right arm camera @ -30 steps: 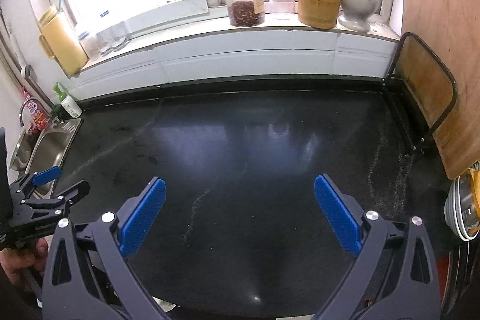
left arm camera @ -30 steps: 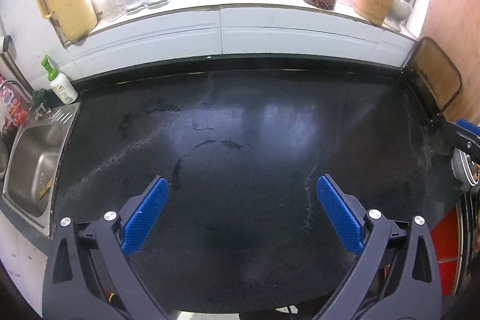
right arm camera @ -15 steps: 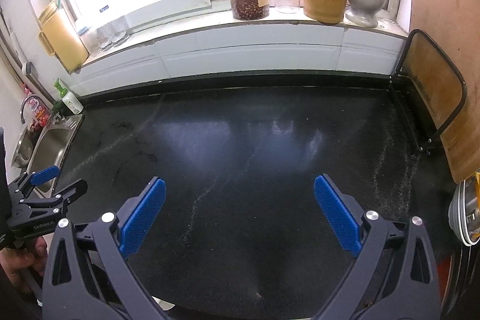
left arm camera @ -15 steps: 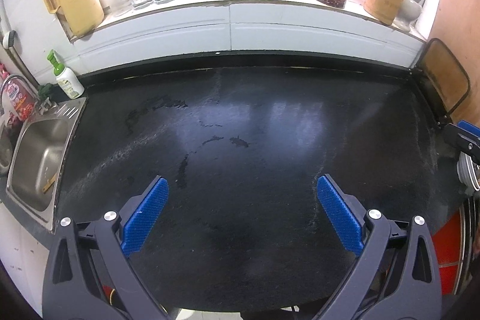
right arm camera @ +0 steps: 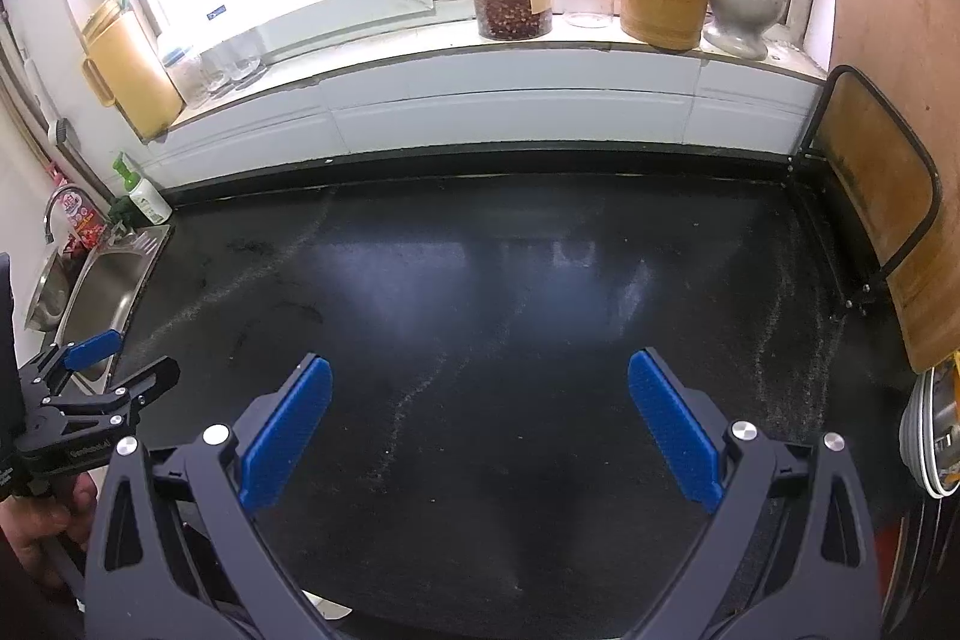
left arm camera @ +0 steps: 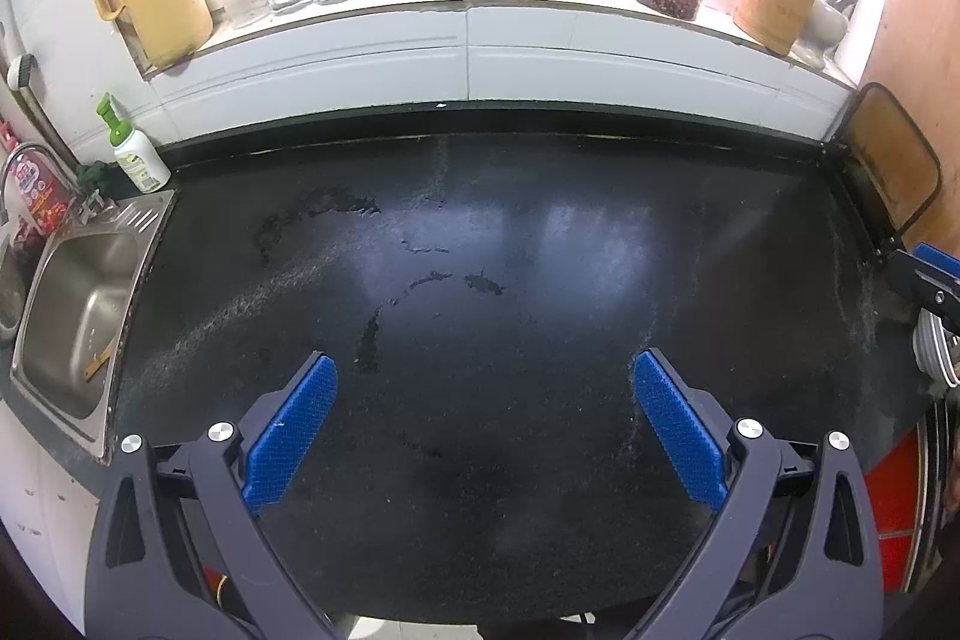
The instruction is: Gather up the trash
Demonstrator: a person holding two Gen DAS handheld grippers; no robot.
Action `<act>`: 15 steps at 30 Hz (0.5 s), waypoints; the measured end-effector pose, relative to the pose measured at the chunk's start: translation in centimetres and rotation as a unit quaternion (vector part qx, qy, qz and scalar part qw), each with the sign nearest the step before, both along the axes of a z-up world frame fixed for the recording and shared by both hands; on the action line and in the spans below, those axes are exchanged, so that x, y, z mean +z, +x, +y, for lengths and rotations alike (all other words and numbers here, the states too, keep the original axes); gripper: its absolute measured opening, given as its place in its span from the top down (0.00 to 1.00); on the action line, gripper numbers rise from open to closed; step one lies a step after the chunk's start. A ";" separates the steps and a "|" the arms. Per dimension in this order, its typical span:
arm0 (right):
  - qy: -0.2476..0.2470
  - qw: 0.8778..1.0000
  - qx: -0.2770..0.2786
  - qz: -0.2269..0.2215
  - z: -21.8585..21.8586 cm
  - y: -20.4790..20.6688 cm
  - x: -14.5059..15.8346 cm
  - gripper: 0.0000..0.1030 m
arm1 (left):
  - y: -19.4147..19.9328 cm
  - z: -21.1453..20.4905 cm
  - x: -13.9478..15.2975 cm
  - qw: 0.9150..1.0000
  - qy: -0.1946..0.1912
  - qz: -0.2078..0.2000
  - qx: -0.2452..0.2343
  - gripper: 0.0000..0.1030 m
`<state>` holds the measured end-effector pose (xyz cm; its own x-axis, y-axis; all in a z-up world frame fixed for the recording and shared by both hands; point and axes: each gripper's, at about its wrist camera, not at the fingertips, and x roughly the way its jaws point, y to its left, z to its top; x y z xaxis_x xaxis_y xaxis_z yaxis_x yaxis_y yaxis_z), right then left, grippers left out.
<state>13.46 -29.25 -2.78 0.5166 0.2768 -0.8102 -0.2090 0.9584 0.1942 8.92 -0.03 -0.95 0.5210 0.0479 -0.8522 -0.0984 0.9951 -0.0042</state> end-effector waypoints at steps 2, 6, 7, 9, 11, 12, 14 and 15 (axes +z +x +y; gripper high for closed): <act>0.000 1.000 0.001 -0.001 0.1 0.0 0.1 0.07 | 0.0 0.0 0.0 1.000 -0.001 0.000 0.001 0.06; 0.000 1.000 0.002 -0.001 0.2 -0.2 0.2 0.07 | 0.0 0.1 0.0 1.000 -0.001 0.000 0.001 0.06; 0.000 1.000 0.003 -0.002 0.2 -0.1 0.2 0.07 | 0.0 0.1 0.0 1.000 -0.001 0.000 0.001 0.06; 0.000 1.000 0.002 -0.001 0.2 -0.1 0.2 0.07 | 0.0 0.1 0.0 1.000 0.000 0.000 0.000 0.06; 0.000 1.000 0.004 -0.001 0.2 0.0 0.2 0.07 | 0.0 0.1 0.0 1.000 -0.001 0.001 0.002 0.06; 0.000 1.000 0.004 -0.001 0.2 -0.1 0.2 0.07 | 0.0 0.1 0.0 1.000 0.000 0.000 0.002 0.06; -0.001 1.000 0.004 -0.001 0.2 -0.2 0.2 0.07 | 0.0 0.1 0.0 1.000 0.000 0.001 0.001 0.06; 0.000 1.000 0.003 -0.001 0.2 -0.2 0.2 0.07 | 0.1 0.1 0.0 1.000 0.000 0.002 0.002 0.06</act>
